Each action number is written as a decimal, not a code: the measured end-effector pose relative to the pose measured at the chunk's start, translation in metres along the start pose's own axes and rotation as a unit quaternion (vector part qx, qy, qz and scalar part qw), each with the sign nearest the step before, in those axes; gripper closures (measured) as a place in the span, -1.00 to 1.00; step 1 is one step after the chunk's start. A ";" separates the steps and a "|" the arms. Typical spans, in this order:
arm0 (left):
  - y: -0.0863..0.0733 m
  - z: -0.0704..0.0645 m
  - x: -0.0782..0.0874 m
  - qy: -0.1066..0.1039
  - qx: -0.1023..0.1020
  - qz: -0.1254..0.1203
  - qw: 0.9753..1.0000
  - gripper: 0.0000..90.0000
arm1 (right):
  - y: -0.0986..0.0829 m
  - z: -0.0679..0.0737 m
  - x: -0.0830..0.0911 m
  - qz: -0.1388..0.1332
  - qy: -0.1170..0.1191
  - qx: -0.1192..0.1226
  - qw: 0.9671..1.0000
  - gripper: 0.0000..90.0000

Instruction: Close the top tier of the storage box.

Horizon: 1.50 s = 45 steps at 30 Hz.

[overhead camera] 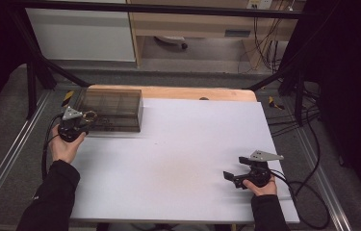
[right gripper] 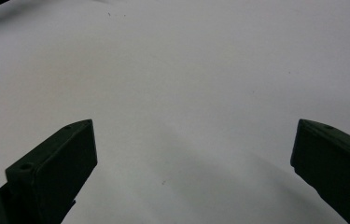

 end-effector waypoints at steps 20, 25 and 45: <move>0.001 0.003 -0.007 0.012 0.005 -0.012 1.000 1.00 | 0.000 0.000 0.000 -0.001 0.002 0.001 1.000 -0.98; 0.001 0.004 -0.009 0.015 0.009 -0.018 1.000 1.00 | 0.000 0.000 0.000 -0.003 0.001 0.000 1.000 -0.98; 0.002 -0.005 0.002 0.005 -0.009 -0.018 1.000 0.98 | 0.001 0.000 0.001 -0.006 0.001 0.002 1.000 -0.98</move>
Point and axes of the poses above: each handheld gripper's, and its own axes: x roughly backward along the jaws, y roughly out of its top, z roughly to its left, the point moved 3 cm from there along -x, roughly forward along the jaws, and after that the axes turned 7 degrees about y, right-handed, at the moved point
